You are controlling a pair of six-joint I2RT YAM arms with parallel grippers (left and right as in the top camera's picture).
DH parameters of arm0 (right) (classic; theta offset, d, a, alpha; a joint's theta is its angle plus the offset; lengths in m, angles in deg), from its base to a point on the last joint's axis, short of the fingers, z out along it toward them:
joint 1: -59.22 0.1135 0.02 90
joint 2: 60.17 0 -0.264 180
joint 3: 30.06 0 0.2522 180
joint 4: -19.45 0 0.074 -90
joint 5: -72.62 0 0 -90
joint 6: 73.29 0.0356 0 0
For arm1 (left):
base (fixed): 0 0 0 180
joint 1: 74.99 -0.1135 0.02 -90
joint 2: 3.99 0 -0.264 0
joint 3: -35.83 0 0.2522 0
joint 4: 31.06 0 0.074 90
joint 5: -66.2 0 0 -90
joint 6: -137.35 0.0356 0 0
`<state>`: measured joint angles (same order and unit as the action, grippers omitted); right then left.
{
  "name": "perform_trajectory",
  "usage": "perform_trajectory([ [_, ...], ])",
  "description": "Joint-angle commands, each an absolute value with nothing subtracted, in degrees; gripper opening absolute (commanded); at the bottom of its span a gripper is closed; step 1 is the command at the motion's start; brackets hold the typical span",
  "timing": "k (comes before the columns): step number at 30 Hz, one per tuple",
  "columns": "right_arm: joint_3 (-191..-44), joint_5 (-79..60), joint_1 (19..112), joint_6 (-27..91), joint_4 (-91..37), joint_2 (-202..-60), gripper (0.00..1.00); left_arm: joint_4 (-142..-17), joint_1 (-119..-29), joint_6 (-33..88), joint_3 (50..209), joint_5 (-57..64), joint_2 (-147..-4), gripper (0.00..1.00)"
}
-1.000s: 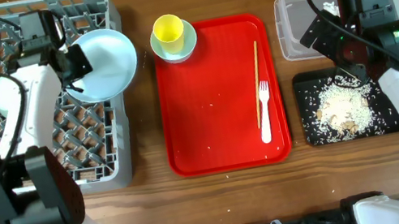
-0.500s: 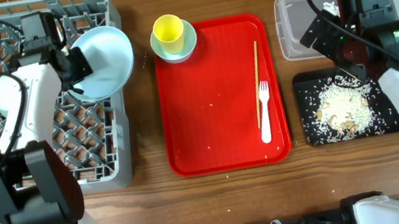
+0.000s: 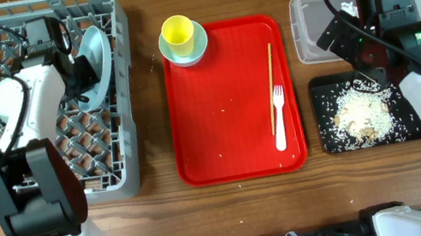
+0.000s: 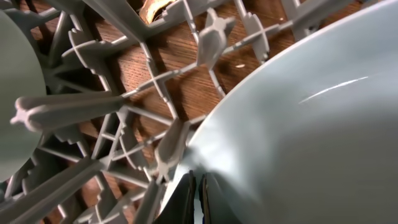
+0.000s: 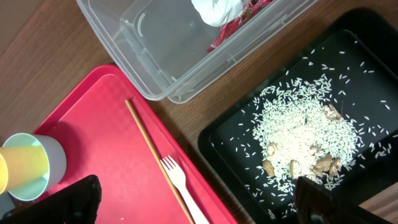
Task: Sort waste into correct bins and load items into the dishwasher rack
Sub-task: 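Lower the plate upright into a rack slot and release it, then reach the left gripper to the yellow cup and grasp its rim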
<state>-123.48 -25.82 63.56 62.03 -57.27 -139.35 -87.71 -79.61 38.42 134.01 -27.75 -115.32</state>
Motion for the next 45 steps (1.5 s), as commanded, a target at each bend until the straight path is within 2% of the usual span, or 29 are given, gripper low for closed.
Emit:
perform_trajectory([
  [1, -123.8, -26.8, 63.5, 61.7, -57.3, -139.5, 1.00, -88.1, -79.0, 37.9, 137.0, -30.5, -108.3, 0.04],
  [7, -123.8, -26.8, 63.5, 61.7, -57.3, -139.5, 1.00, -86.8, -79.0, 37.9, 139.9, -42.9, -95.2, 0.08],
  [10, -123.8, -26.8, 63.5, 61.7, -57.3, -139.5, 1.00, -86.9, -78.9, 37.9, 139.9, -42.3, -90.0, 0.08],
  [14, -123.8, -26.8, 63.5, 61.7, -57.3, -139.5, 1.00, -91.5, -78.0, 37.9, 139.9, -28.1, -85.0, 0.14],
  [17, -123.8, -26.8, 63.5, 61.7, -57.3, -139.5, 1.00, -97.0, -76.8, 37.9, 139.8, -12.8, -84.4, 0.08],
  [19, -123.8, -26.8, 63.5, 61.7, -57.3, -139.5, 1.00, -99.7, -75.0, 37.9, 139.5, -10.1, -86.0, 0.04],
  [23, -123.8, -26.8, 63.5, 61.7, -57.3, -139.5, 1.00, -102.6, -71.3, 41.3, 139.5, -10.3, -90.1, 0.04],
  [32, -123.8, -26.8, 63.5, 61.7, -57.3, -139.5, 1.00, -103.0, -70.8, 40.9, 139.5, -24.6, -102.0, 0.07],
  [34, -123.8, -26.8, 63.5, 61.7, -57.3, -139.5, 1.00, -102.6, -71.7, 40.2, 139.5, -29.1, -103.4, 0.04],
  [38, -123.8, -26.8, 63.5, 61.8, -57.3, -139.5, 1.00, -99.4, -73.4, 37.4, 139.5, -36.1, -103.8, 0.04],
  [39, -123.8, -26.8, 63.5, 61.7, -57.3, -139.5, 1.00, -98.5, -73.7, 37.4, 139.5, -36.1, -103.6, 0.13],
  [42, -123.8, -26.8, 63.5, 61.7, -57.3, -139.5, 1.00, -98.5, -73.2, 37.4, 139.5, -32.9, -103.5, 0.16],
  [44, -123.8, -26.8, 63.5, 61.7, -57.3, -139.5, 1.00, -98.5, -72.5, 37.4, 139.5, -26.2, -103.5, 0.29],
  [45, -123.8, -26.8, 63.5, 61.7, -57.3, -139.5, 1.00, -98.6, -72.0, 37.4, 139.5, -22.2, -103.5, 0.42],
])
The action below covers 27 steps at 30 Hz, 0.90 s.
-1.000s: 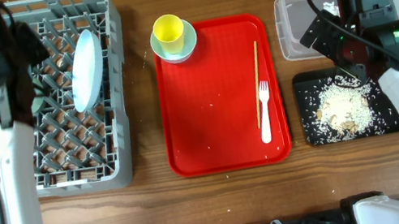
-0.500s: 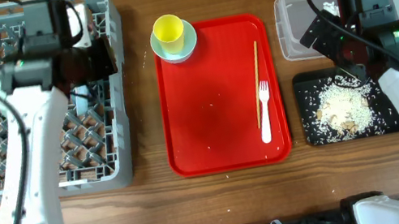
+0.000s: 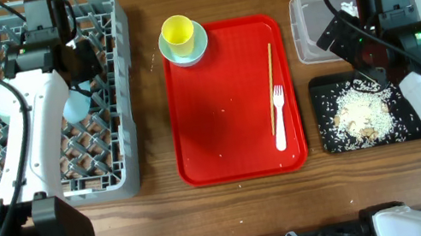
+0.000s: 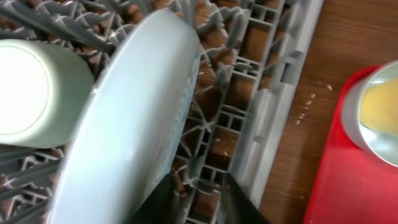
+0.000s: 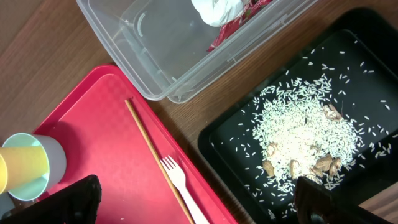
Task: Sort waste into correct bins and load items into the dishwasher rack
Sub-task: 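Reach the left gripper to the yellow cup and grasp its rim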
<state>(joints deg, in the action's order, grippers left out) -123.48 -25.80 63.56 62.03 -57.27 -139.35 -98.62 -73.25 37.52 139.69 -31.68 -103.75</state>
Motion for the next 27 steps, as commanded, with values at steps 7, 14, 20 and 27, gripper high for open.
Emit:
perform_trajectory([
  [7, -123.8, -26.8, 63.5, 61.7, -57.3, -139.5, 1.00, -94.7, -67.0, 37.5, 139.5, -10.8, -103.9, 0.66],
  [14, -123.8, -26.8, 63.5, 61.7, -57.3, -139.5, 1.00, -83.7, -61.7, 37.9, 139.5, -11.2, -107.2, 0.77],
  [20, -123.8, -26.8, 63.5, 61.7, -57.3, -139.5, 1.00, -75.6, -58.2, 46.4, 139.5, -11.2, -113.3, 0.79],
  [27, -123.8, -26.8, 63.5, 61.7, -57.3, -139.5, 1.00, -69.6, -54.4, 55.6, 139.5, -19.2, -119.3, 0.81],
])
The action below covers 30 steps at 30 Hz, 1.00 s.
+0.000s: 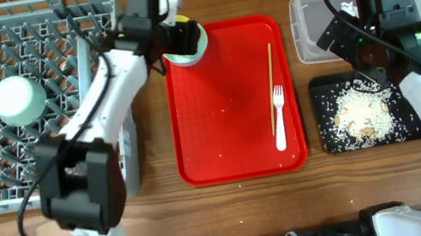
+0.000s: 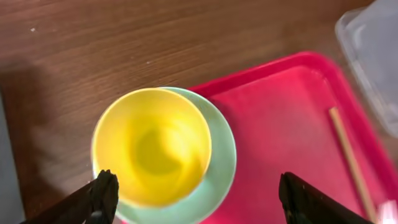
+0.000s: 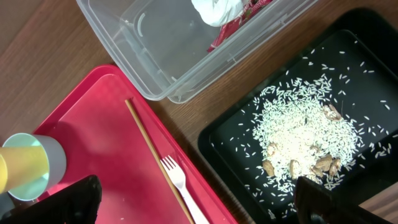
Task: Sort waste into correct bins and load items into the dishwasher rack
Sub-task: 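Reach the left gripper to the yellow cup and grasp its rim, then lift the yellow cup off the saucer and carry it to the rack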
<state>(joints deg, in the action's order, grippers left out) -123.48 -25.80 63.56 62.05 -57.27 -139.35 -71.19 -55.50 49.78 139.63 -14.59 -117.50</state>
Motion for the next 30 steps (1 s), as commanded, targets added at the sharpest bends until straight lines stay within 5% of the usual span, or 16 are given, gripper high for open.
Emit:
perform_trajectory([
  [1, -123.8, -26.8, 63.5, 61.7, -57.3, -139.5, 1.00, -68.5, -54.0, 57.2, 139.5, -19.8, -120.0, 0.80],
  [15, -123.8, -26.8, 63.5, 61.7, -57.3, -139.5, 1.00, -69.1, -53.2, 62.2, 139.5, -19.8, -125.3, 0.71],
  [20, -123.8, -26.8, 63.5, 61.7, -57.3, -139.5, 1.00, -71.3, -53.0, 62.2, 139.5, -19.8, -125.4, 0.59],
  [30, -123.8, -26.8, 63.5, 61.7, -57.3, -139.5, 1.00, -71.3, -53.0, 60.2, 139.5, -23.8, -125.4, 0.15],
])
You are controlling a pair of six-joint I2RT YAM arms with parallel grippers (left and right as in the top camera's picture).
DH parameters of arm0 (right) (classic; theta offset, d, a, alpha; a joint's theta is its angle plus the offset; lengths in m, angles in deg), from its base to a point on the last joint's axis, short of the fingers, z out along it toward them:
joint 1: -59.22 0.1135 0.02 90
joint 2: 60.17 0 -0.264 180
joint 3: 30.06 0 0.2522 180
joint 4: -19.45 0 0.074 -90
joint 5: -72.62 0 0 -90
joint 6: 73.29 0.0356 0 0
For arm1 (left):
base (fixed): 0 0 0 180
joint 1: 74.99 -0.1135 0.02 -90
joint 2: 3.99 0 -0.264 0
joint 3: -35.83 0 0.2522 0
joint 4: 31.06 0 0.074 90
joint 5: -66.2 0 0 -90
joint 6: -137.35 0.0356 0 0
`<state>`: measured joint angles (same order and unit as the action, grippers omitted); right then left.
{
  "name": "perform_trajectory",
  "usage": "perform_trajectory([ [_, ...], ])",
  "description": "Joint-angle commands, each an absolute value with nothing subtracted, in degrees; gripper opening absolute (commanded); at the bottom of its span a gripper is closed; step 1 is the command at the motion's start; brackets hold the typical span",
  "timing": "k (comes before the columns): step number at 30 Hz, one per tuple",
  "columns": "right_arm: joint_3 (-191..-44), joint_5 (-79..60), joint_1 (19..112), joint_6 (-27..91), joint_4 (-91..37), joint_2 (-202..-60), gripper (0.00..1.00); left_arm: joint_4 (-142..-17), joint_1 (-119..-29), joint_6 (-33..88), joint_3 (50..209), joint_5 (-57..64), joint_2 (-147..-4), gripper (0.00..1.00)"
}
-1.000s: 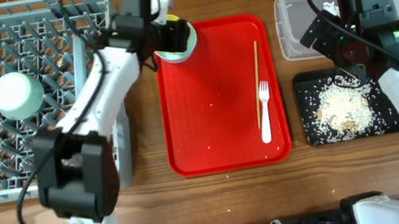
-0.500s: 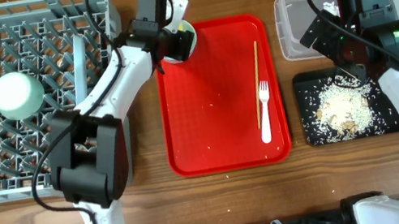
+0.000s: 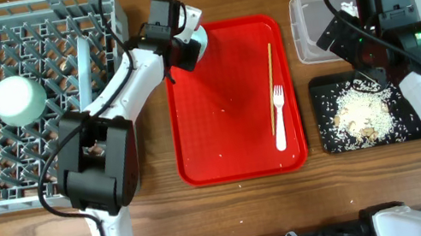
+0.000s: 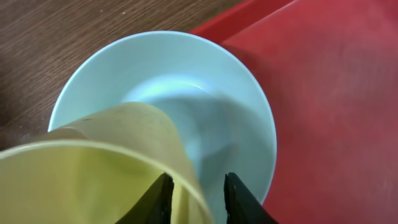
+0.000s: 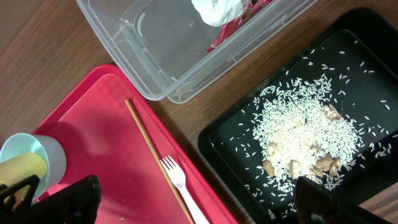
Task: Sort waste into correct bins and load items into the dishwasher rack
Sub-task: 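Lift the yellow cup off the saucer and carry it to the rack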
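Observation:
The yellow cup (image 4: 93, 168) leans inside the pale blue bowl (image 4: 211, 112) at the far left corner of the red tray (image 3: 232, 114). My left gripper (image 4: 196, 180) is shut on the cup's wall, one finger inside and one outside. In the overhead view the left gripper (image 3: 182, 43) covers most of the cup. A white fork (image 3: 279, 119) and a wooden chopstick (image 3: 270, 81) lie on the tray's right side. My right gripper (image 5: 199, 202) hangs open and holds nothing, above the gap between the tray and the black tray of rice (image 5: 311, 130).
The grey dishwasher rack at the left holds an upright pale plate (image 3: 85, 71) and an upturned pale cup (image 3: 18, 98). A clear bin with wrappers stands at the far right, with the black rice tray (image 3: 362, 113) in front of it.
My left gripper was wide open above the yellow cup. Now it is lower and shut on the cup's wall, and the cup is tilted in the bowl. The right arm has not moved.
My left gripper was shut on the pale plate inside the rack. Then the plate stood on edge in the rack with the gripper beside it. After that the gripper was open over the yellow cup at the tray, and now it grips the cup.

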<state>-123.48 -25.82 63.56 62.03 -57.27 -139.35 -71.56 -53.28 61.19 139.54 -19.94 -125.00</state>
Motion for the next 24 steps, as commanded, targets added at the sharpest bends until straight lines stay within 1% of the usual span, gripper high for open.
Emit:
perform_trajectory([
  [1, -123.8, -26.8, 63.5, 61.7, -57.3, -139.5, 1.00, -71.3, -53.0, 60.2, 139.5, -24.9, -125.4, 0.11],
  [2, -123.8, -26.8, 63.5, 61.7, -57.3, -139.5, 1.00, -71.4, -53.0, 60.2, 139.5, -26.0, -125.4, 0.04],
  [12, -123.8, -26.8, 63.5, 61.7, -57.3, -139.5, 1.00, -71.1, -51.6, 58.5, 139.5, -37.5, -125.0, 0.04],
  [18, -123.8, -26.8, 63.5, 61.7, -57.3, -139.5, 1.00, -70.2, -48.2, 58.5, 139.5, -37.8, -122.2, 0.04],
  [24, -123.8, -26.8, 63.5, 61.7, -57.3, -139.5, 1.00, -69.7, -47.4, 57.5, 139.5, -39.7, -118.2, 0.04],
])
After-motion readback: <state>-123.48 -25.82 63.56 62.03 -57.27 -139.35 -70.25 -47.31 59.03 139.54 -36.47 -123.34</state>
